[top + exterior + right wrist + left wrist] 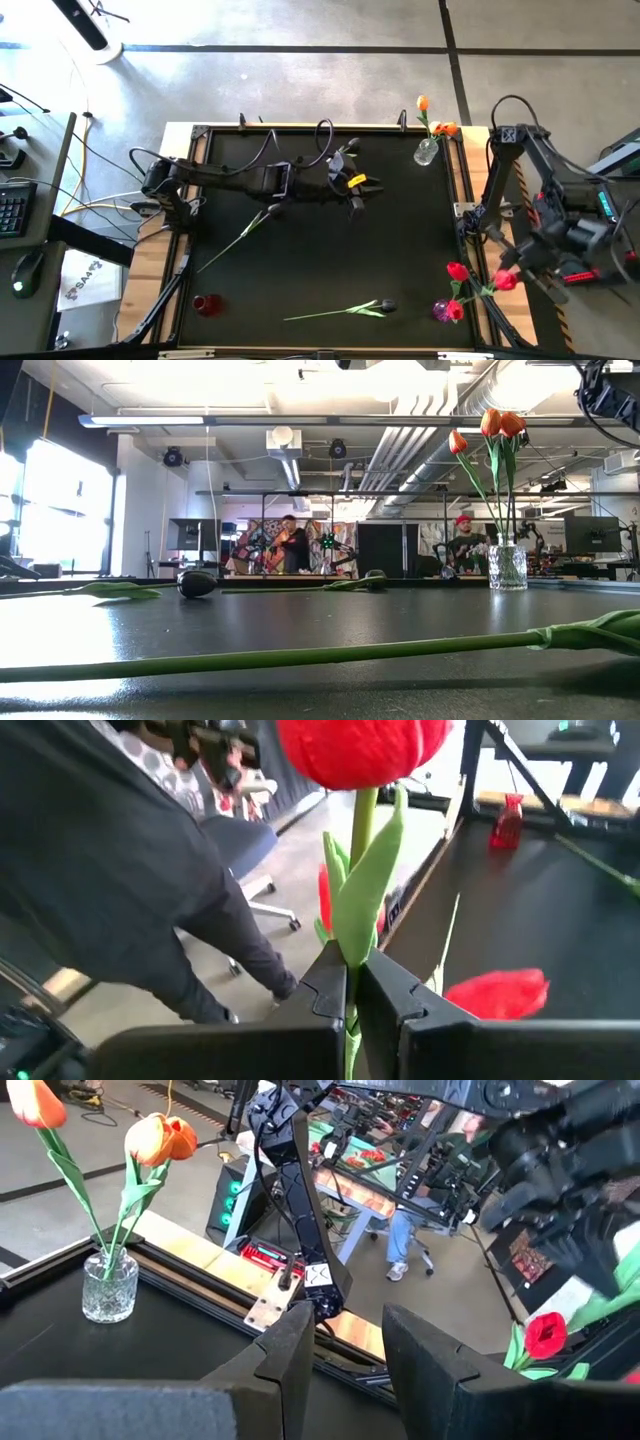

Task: Sort flowers into vase by color
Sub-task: Put the red tulip into the violet flower vase

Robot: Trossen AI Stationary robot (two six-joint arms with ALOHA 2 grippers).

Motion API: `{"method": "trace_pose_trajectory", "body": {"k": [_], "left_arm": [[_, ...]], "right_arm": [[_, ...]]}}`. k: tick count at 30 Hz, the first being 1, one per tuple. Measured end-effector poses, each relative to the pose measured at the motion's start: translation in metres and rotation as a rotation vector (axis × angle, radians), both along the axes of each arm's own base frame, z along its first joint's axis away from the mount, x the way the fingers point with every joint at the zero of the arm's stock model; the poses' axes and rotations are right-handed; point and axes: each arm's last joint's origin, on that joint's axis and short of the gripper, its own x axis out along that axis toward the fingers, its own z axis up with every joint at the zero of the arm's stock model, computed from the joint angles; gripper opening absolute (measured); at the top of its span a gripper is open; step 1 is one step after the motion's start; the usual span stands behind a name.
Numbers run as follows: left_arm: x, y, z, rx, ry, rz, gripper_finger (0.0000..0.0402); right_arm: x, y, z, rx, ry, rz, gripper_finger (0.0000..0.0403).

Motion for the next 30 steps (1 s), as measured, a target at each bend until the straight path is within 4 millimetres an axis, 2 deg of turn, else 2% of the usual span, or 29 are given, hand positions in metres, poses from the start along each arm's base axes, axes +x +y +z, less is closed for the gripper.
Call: {"method": "trace_pose_trajectory", "body": {"k": [5,10,14,22,30], "left_arm": [[0.000,0.005,0.000,0.004,0.004,0.026,0.0108],[0.000,0.013,0.000,0.000,-0.002,0.046,0.0108],[0.001,0.020,0.000,-0.009,-0.004,0.055,0.0108],[0.001,0.020,0.000,-0.009,-0.002,0.051,0.0108],[-0.001,0.015,-0.006,-0.010,0.056,0.040,0.0108]], "right_arm": [[0.001,0.008,-0.017,0.015,-0.015,-0.046,0.0000],[0.002,0.013,-0.024,0.014,-0.049,-0.053,0.0000],[0.002,0.013,-0.023,0.016,-0.052,-0.057,0.0000],[0.001,0.008,-0.005,0.043,-0.077,-0.038,0.0000],[0.001,0.016,-0.012,0.001,-0.054,-0.038,0.0000]]}}
